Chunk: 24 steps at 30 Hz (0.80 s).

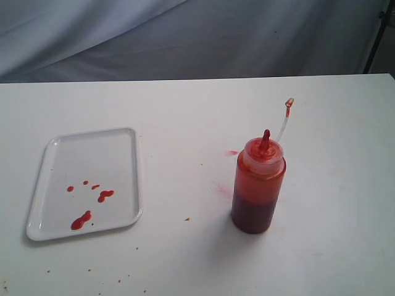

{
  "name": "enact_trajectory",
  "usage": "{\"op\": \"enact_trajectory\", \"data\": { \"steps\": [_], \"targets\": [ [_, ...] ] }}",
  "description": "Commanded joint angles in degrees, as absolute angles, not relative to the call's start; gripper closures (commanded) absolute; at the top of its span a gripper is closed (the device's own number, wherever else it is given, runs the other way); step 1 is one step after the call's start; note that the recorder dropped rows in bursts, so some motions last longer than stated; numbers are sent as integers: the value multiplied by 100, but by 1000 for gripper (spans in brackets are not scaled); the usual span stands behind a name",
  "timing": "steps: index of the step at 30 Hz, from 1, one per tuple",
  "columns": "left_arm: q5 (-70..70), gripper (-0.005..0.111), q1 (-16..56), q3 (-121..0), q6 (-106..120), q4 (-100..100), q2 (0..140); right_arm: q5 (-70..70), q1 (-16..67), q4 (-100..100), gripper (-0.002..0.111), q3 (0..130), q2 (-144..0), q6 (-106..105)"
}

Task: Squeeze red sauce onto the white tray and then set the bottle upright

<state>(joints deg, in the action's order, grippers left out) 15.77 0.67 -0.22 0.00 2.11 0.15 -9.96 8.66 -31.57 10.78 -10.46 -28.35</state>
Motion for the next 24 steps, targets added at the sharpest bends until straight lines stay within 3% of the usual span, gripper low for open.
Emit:
{"op": "enact_trajectory", "data": {
  "steps": [1,10,20,24],
  "targets": [
    [1499,107,56,0,0,242,0,-301,138,-2988,108,944,-518,-2872],
    [1499,107,56,0,32,242,0,1341,-871,-2787,108,944,-42,-2997],
    [1499,107,56,0,32,242,0,1366,-859,-2448,108,738,-38,-2940],
    [1499,107,56,0,32,242,0,1304,-859,-923,108,401,-38,-1628]
  ]
}}
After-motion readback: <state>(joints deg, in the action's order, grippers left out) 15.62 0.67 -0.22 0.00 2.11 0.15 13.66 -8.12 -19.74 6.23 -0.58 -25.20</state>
